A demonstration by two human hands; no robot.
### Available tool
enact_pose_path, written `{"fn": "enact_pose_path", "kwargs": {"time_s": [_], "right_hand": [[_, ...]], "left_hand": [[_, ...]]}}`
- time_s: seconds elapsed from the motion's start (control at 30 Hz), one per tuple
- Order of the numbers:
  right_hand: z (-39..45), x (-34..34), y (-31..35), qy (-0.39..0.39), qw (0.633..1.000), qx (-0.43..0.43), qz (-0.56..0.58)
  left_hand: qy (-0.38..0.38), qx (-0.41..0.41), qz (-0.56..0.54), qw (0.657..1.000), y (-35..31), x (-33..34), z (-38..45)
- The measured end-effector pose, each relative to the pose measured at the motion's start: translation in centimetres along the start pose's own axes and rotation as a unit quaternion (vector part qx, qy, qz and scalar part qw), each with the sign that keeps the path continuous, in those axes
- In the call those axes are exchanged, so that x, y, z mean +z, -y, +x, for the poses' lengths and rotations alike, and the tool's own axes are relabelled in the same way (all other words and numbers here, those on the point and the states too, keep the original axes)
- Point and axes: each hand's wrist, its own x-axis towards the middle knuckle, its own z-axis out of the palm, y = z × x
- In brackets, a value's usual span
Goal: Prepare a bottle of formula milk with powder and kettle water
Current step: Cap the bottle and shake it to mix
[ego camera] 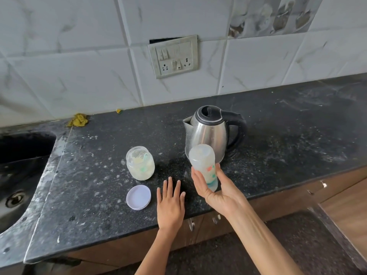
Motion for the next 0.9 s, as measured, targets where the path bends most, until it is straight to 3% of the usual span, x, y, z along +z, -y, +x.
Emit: {"fn": "enact_pose_path", "kwargs": {"time_s": [0.1,0.17,0.2,0.23,0.27,0.3,0.33,0.37,0.4,0.43,0.47,0.5,0.57,0.6,0.63,0.7,0.73,0.77,0.9], "right_hand": [[0.6,0.3,-0.3,-0.026,0.997,-0.073,-0.011],[1.2,-0.1,-1.0,-0.043,0.970,-0.211,-0.111],[1.6,-0.7,-1.2,-0.033,0.936,-0.304,-0.176],[1.5,-1.2,-1.3,0.013,0.876,-0.404,-0.262],[1.4,-1.6,-1.1,0.085,0.782,-0.486,-0.380],[1.4,-2.0,-0.5,0.155,0.665,-0.522,-0.510],[1.6,-2.3,0.4,0.192,0.554,-0.519,-0.622],[1.6,-2.4,1.3,0.202,0.470,-0.499,-0.699],[1.5,-2.3,1.9,0.201,0.431,-0.488,-0.732],[1.6,-2.2,2.1,0.198,0.432,-0.496,-0.727],[1.7,-2.2,2.0,0.191,0.465,-0.517,-0.692],[1.9,-2.2,1.8,0.178,0.526,-0.536,-0.636],[2.4,-2.3,1.3,0.116,0.701,-0.513,-0.482],[2.6,-2.4,1.0,0.091,0.778,-0.446,-0.433],[2.7,-2.7,0.8,0.075,0.825,-0.361,-0.429],[2.4,-3.3,0.8,0.087,0.823,-0.232,-0.512],[2.1,-3.3,0.9,0.102,0.814,-0.217,-0.529],[2.1,-3.2,1.3,0.109,0.818,-0.234,-0.514],[2.6,-1.8,3.4,0.086,0.897,-0.308,-0.305]], "left_hand": [[-0.001,0.002,0.005,1.000,0.0,0.0,0.0],[-0.004,0.001,0.006,1.000,0.0,0.0,0.0],[-0.002,0.001,0.006,1.000,0.0,-0.1,0.0],[-0.011,0.002,0.009,1.000,0.0,-0.1,-0.1],[-0.008,0.001,0.005,1.000,0.0,-0.1,0.0],[0.003,0.002,-0.001,1.000,0.0,-0.2,0.0],[0.006,0.006,0.000,1.000,0.0,-0.2,0.0],[0.008,0.007,0.003,1.000,0.0,-0.2,-0.1],[0.008,0.007,0.006,1.000,0.0,-0.3,-0.1],[0.009,0.006,0.006,1.000,0.0,-0.3,-0.1],[0.009,0.004,0.002,1.000,0.0,-0.3,-0.1],[0.005,0.002,-0.002,1.000,-0.1,-0.3,-0.1],[0.007,-0.001,-0.007,1.000,-0.1,-0.3,-0.1],[0.009,0.001,-0.010,1.000,-0.1,-0.3,-0.1],[0.014,0.007,-0.015,1.000,0.0,-0.2,-0.1],[0.014,0.024,-0.006,1.000,0.1,-0.2,-0.2],[0.013,0.027,0.007,1.000,0.2,-0.2,-0.2],[0.017,0.024,0.011,1.000,0.2,-0.3,-0.2],[0.003,0.002,-0.005,1.000,-0.1,-0.4,-0.2]]}}
